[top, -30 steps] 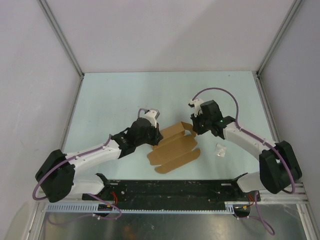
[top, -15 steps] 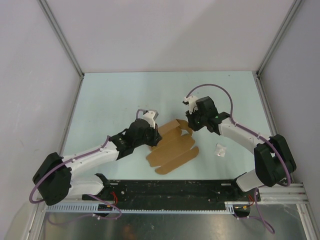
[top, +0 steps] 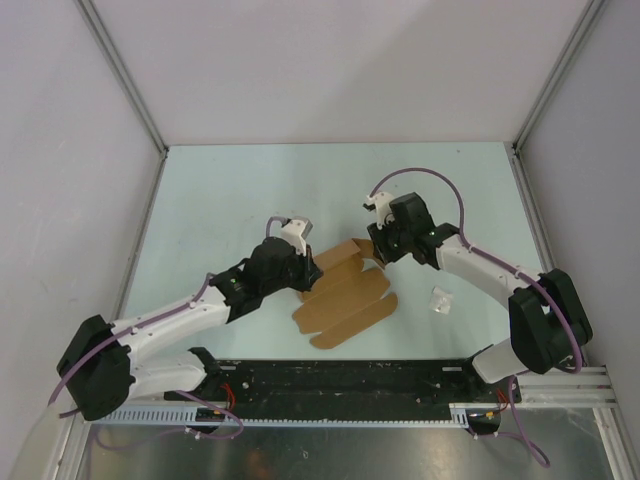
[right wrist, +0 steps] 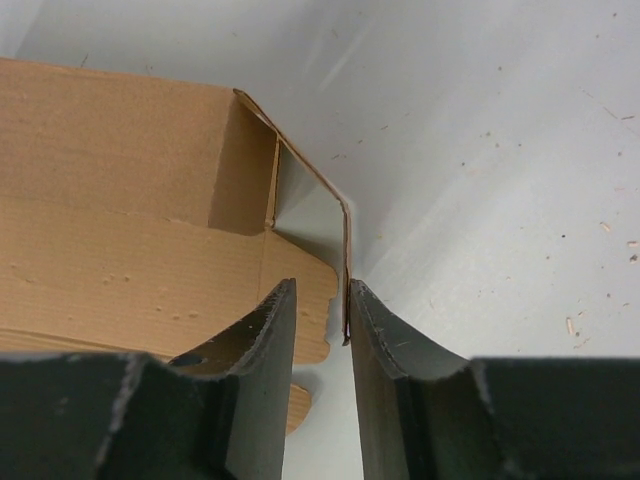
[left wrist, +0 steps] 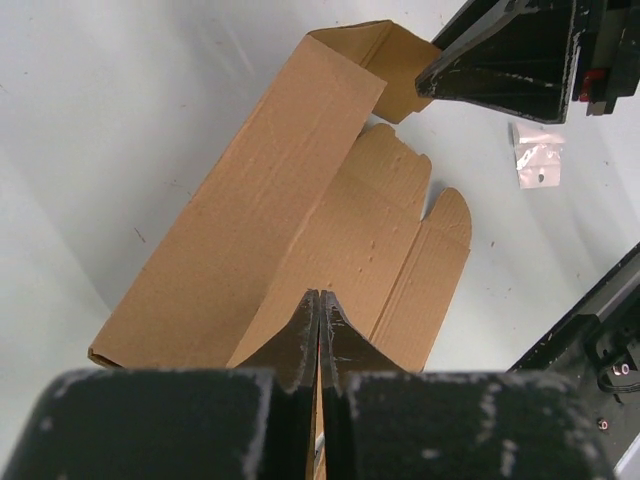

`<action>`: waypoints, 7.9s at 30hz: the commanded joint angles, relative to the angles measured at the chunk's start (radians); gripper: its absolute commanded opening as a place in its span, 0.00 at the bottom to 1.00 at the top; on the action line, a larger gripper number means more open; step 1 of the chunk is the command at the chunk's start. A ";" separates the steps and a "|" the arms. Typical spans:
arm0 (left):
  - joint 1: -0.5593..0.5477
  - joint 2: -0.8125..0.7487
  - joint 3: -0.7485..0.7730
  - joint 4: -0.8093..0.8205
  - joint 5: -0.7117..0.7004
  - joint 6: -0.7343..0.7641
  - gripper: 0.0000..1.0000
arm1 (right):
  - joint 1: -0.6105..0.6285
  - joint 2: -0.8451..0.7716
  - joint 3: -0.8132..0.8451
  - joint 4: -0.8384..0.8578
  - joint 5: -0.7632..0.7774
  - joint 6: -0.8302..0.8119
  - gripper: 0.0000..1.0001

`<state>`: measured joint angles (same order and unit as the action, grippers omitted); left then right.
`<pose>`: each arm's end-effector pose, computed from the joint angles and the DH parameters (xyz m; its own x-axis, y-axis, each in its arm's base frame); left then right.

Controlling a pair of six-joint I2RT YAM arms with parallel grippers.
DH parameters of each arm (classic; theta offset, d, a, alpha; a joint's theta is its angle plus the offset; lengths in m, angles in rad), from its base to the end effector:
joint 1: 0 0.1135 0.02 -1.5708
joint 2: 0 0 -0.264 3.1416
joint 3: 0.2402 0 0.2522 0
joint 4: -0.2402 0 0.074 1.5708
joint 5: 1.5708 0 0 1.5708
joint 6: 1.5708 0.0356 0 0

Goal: Fold the paper box

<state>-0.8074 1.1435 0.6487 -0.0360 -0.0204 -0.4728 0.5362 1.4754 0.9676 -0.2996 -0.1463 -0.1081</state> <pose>0.1728 -0.1795 0.2348 -0.6350 0.0051 -0.7725 0.4729 0.7933 -0.3835 0.2669 0.1647 0.2307 -0.5536 -0.4531 -0.6987 -0.6556 0.7545 0.0301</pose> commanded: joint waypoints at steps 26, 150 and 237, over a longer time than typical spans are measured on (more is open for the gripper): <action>-0.197 -0.050 -0.035 0.077 -0.081 0.017 0.00 | 0.016 0.011 0.095 -0.068 0.077 0.004 0.03; -0.065 0.154 0.019 0.160 -0.153 0.152 0.00 | 0.097 -0.009 0.040 -0.170 -0.118 0.124 0.14; -0.064 0.087 -0.021 0.148 -0.170 0.151 0.00 | 0.048 -0.121 -0.297 0.496 -0.079 0.025 0.51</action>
<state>-0.8745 1.2617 0.6205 0.1097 -0.1802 -0.3313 0.5549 1.3499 0.7094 -0.0120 -0.3073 -0.0467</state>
